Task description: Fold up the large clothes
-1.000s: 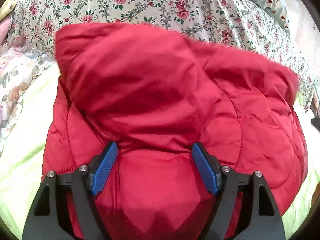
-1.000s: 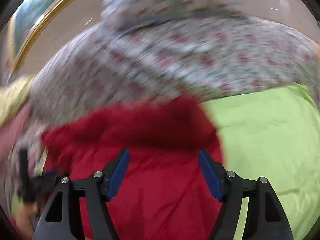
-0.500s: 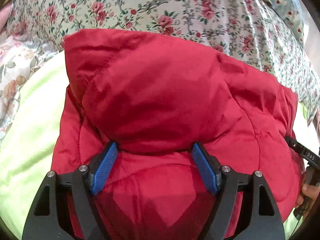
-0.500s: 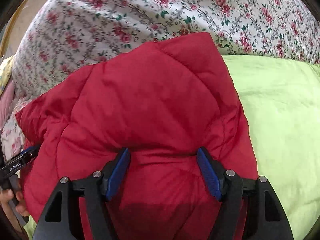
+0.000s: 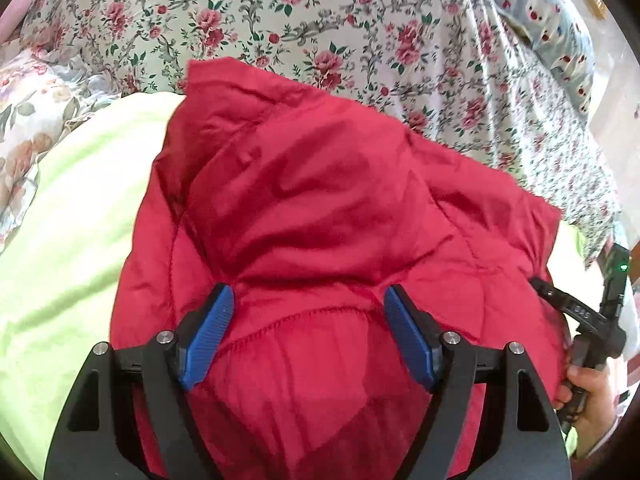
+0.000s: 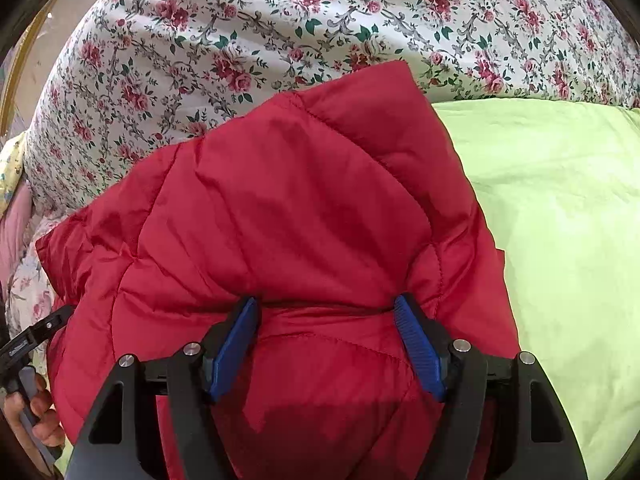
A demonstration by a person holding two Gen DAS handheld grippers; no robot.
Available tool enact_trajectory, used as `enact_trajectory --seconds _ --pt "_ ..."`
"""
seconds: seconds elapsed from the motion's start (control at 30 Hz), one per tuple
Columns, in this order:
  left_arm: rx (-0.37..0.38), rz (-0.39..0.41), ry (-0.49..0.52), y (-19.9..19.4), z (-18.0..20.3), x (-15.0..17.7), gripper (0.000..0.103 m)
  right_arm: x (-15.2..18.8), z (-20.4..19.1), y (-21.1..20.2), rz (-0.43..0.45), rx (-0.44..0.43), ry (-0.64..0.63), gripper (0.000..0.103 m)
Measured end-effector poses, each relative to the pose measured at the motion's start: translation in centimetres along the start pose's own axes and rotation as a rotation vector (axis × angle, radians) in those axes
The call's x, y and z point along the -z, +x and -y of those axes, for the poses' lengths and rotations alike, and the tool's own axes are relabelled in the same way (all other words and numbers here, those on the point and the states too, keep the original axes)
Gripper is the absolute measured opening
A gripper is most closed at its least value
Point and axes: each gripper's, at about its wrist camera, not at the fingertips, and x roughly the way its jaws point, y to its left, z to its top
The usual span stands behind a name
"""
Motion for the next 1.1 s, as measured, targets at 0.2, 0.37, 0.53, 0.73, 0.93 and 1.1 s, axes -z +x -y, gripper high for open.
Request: enact_trajectory --seconds 0.2,0.37,0.53,0.73,0.93,1.1 --pt "0.029 0.026 -0.028 -2.6 -0.9 0.9 0.078 0.6 -0.8 -2.1 0.02 0.013 -0.023 0.074" --pt "0.046 0.05 -0.043 -3.9 -2.0 1.3 0.078 1.0 -0.7 -3.8 0.024 0.005 -0.021 0.076" --pt "0.061 0.053 -0.048 -4.5 -2.6 1.4 0.078 1.7 0.0 -5.5 0.03 -0.024 -0.004 0.079" --pt "0.045 0.1 -0.059 -6.0 -3.5 1.2 0.083 2.2 1.0 -7.2 0.034 -0.023 0.007 0.079" --pt "0.047 0.101 -0.131 -5.7 -6.2 1.6 0.083 2.4 2.8 -8.4 0.062 0.008 0.021 0.083" --pt "0.082 0.072 -0.219 -4.5 -8.6 2.3 0.083 3.1 5.5 -7.6 0.024 -0.004 0.101 0.083"
